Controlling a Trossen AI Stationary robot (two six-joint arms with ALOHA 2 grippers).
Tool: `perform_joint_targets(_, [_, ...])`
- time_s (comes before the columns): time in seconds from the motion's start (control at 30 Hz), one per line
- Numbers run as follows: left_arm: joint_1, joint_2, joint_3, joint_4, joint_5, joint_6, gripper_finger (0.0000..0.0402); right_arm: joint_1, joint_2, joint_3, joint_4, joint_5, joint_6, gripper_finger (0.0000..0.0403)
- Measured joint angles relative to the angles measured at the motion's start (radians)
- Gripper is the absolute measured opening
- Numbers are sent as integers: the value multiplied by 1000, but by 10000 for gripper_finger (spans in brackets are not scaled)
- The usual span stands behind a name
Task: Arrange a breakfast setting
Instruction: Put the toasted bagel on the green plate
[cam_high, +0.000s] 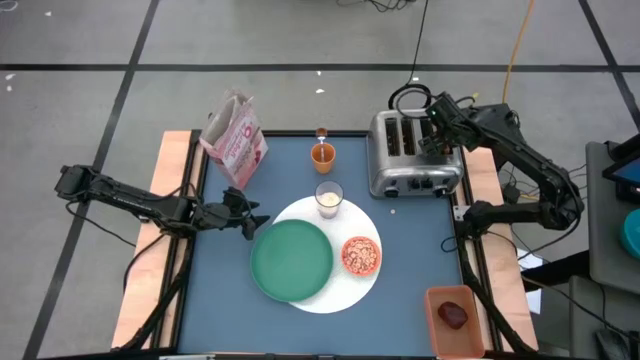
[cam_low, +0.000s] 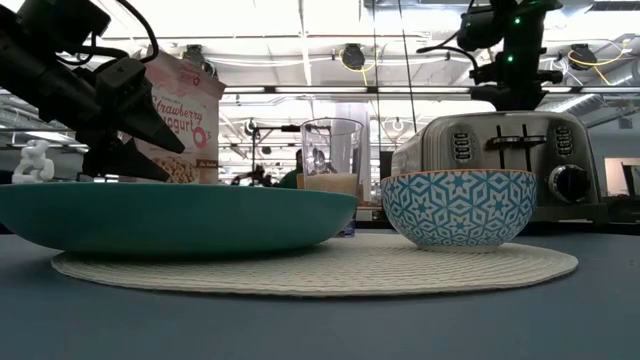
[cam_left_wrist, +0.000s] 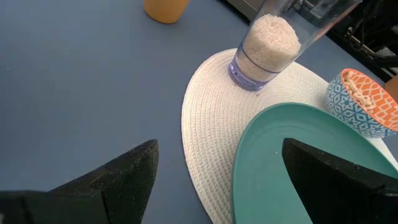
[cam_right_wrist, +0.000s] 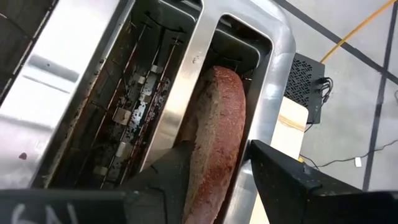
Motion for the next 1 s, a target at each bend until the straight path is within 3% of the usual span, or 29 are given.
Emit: perform_joint_targets(1.0, [0,0,0,-1,0,0,344,0,2,-2,78,24,-11,159])
